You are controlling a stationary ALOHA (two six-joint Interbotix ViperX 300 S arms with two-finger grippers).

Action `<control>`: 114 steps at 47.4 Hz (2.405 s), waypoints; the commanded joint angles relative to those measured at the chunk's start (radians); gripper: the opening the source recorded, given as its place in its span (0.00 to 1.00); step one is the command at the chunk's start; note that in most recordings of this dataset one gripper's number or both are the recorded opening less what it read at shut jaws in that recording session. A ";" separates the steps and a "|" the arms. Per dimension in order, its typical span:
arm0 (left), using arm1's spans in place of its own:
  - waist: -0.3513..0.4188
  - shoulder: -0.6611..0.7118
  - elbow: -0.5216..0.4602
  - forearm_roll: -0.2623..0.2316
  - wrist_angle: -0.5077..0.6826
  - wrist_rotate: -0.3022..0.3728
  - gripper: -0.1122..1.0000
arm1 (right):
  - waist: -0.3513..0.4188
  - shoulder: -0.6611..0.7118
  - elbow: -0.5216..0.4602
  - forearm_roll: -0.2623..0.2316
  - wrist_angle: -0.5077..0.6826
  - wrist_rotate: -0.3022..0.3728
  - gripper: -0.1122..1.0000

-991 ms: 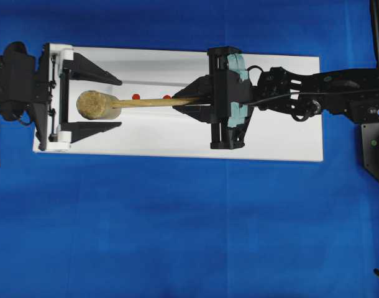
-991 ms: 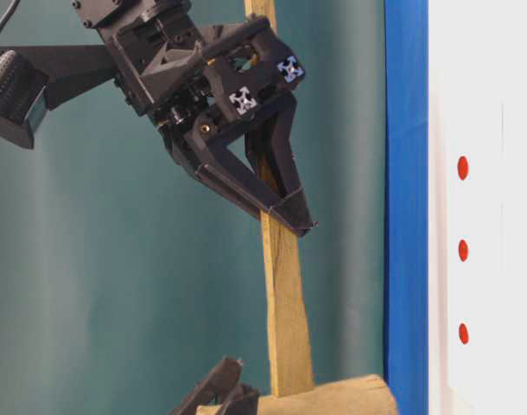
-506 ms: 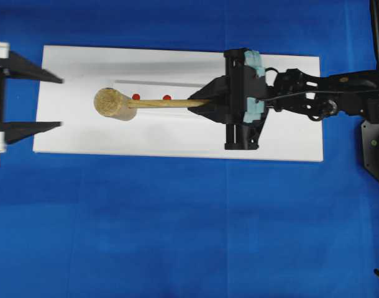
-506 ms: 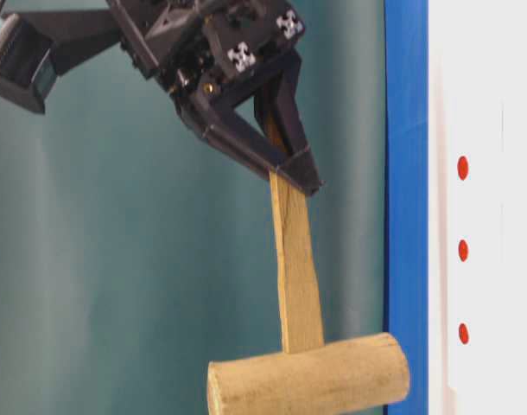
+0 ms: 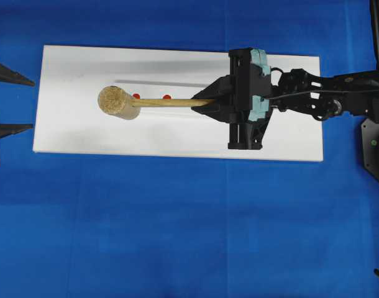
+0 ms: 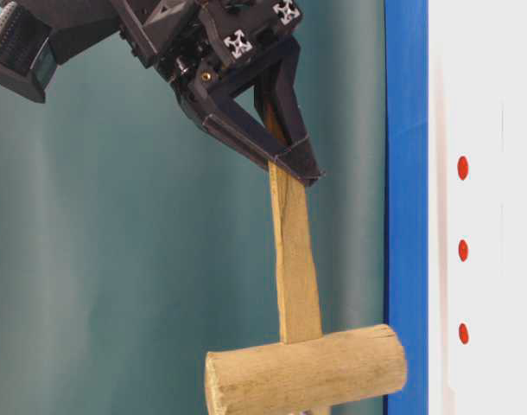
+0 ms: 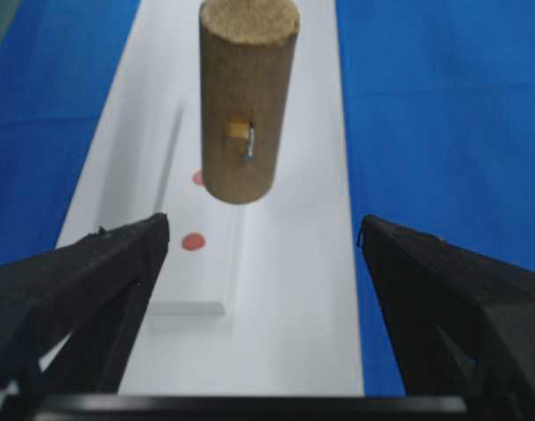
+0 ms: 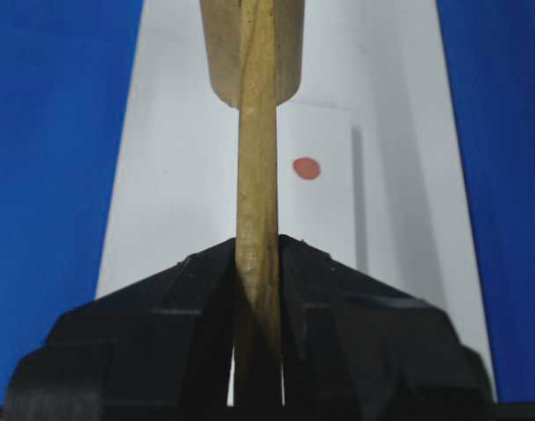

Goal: Hit the mark with a hammer.
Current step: 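Swing the mallet head down above the red dots with the right gripper, then bring the mallet head down onto the rightmost red dot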

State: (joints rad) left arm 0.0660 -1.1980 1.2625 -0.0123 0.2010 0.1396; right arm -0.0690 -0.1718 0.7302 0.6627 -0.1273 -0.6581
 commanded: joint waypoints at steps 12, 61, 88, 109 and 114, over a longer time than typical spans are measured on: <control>0.003 0.017 -0.009 -0.002 -0.003 -0.002 0.89 | -0.052 -0.023 -0.011 0.003 -0.071 -0.006 0.13; 0.002 0.017 -0.006 -0.003 -0.003 -0.002 0.89 | -0.037 0.091 0.014 0.054 -0.044 0.043 0.13; 0.002 0.017 -0.006 -0.003 -0.003 -0.002 0.89 | -0.023 -0.176 0.152 0.034 -0.094 0.043 0.13; 0.003 0.017 -0.005 -0.003 -0.005 -0.002 0.89 | -0.026 0.044 0.176 0.114 -0.118 0.064 0.13; 0.003 0.017 -0.005 -0.003 -0.003 -0.003 0.89 | -0.026 0.081 0.178 0.155 -0.106 0.063 0.13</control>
State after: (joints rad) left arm 0.0675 -1.1950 1.2701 -0.0138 0.2025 0.1381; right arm -0.0951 -0.0966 0.9189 0.7931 -0.2316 -0.5921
